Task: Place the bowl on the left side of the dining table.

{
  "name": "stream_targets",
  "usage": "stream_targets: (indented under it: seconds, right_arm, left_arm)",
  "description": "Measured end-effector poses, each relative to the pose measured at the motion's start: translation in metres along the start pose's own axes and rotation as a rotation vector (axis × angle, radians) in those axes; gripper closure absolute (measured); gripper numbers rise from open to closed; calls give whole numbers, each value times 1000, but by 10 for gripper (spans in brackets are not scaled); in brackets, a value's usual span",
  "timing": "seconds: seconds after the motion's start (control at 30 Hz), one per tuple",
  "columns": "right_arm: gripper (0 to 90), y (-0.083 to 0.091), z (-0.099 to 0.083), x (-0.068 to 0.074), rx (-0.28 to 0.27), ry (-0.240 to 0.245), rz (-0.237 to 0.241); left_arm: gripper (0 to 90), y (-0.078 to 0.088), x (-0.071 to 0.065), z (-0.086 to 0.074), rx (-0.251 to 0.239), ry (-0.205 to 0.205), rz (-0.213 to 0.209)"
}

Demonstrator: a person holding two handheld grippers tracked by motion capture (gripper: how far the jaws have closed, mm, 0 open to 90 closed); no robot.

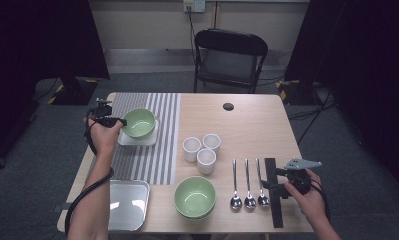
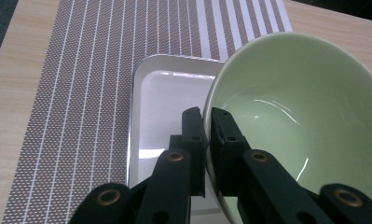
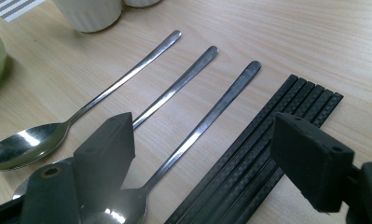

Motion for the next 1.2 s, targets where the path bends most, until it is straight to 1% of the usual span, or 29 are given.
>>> stream_targets:
  seconds: [0.07, 0.1, 0.2, 0.27, 0.3, 0.33, 0.37, 0.4, 0.43, 0.5, 0.53, 0.57, 0.63, 0.7, 0.77, 0.8, 0.83, 0.87, 0.93, 0.97, 1.03, 1.07, 1.1, 1.13, 1.17, 1.2]
  right_arm:
    - [212, 0, 0, 0, -1, 2, 0]
    - [212, 0, 1, 0, -2, 1, 0]
    - [211, 1, 1, 0, -6, 0, 2]
    - [212, 1, 1, 0, -6, -2, 0]
    - [212, 1, 1, 0, -6, -3, 1]
    - [211, 1, 1, 0, -6, -3, 2]
    - [212, 1, 1, 0, -7, -3, 1]
    - [212, 1, 1, 0, -7, -2, 3]
    - [212, 1, 1, 0, -8, -1, 6]
    - [211, 1, 1, 1, -8, 2, 7]
    - [212, 1, 2, 1, -10, 1, 9]
    - [211, 1, 2, 1, -10, 1, 8]
    - [212, 1, 2, 1, -9, 0, 9]
    - [211, 0, 2, 1, -10, 5, 12]
    - [212, -1, 2, 2, -11, 6, 14]
    - [212, -1, 2, 2, -11, 3, 15]
    - [212, -1, 2, 2, -12, 3, 16]
    - [211, -1, 3, 2, -13, 3, 16]
    - [211, -1, 3, 2, -13, 3, 16]
    - [211, -1, 3, 2, -14, 3, 16]
    - [211, -1, 3, 2, -14, 0, 18]
    - [211, -1, 3, 2, -13, 0, 18]
    - [211, -1, 3, 2, -13, 1, 18]
    - [212, -1, 3, 2, -13, 2, 18]
    - [211, -1, 3, 2, -13, 2, 18]
    - [212, -1, 3, 2, -14, 1, 17]
  left_arm:
    - [855, -1, -1, 0, 0, 4, -4]
    - [856, -1, 0, 0, 7, -7, 2]
    - [855, -4, -1, 1, 6, -7, 6]
    - [855, -5, -1, 1, 3, 0, 3]
    - [855, -6, -1, 1, 3, -6, 7]
    - [855, -7, -1, 1, 1, -4, 9]
    - [855, -7, 0, 0, 11, -6, 8]
    - [855, -8, 0, 0, 10, -6, 15]
    - [855, -9, 0, -1, 12, -1, 10]
    - [855, -11, 2, -3, 14, -4, 17]
    - [855, -13, 3, -4, 17, 3, 21]
    - [855, -14, 2, -5, 18, 9, 15]
    - [855, -16, 4, -6, 25, 3, 19]
    - [853, -18, 6, -6, 17, -3, 30]
    - [853, -21, 7, -7, 21, 1, 28]
    - [852, -22, 7, -7, 21, 4, 33]
    - [851, -23, 9, -8, 22, -5, 46]
    - [850, -24, 9, -7, 17, 3, 49]
    - [849, -26, 10, -7, 11, 0, 53]
    - [850, -27, 10, -8, 12, 19, 48]
    - [850, -28, 12, -9, 9, 25, 49]
    - [851, -28, 12, -9, 11, 25, 47]
    - [852, -28, 14, -8, 8, 18, 57]
    - [852, -28, 13, -8, 4, 22, 55]
    - [852, -28, 14, -8, 4, 20, 63]
    - [851, -28, 14, -9, 7, 27, 59]
Point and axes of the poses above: each handheld gripper's, and its own axes: y roughly backward along the jaws, z roughly out of its top, x roughly to its left, the point moved 10 cm from there along -y, roughly forward along the jaws, and after that the axes turned 15 degrees about -x, right-handed, at the moved point
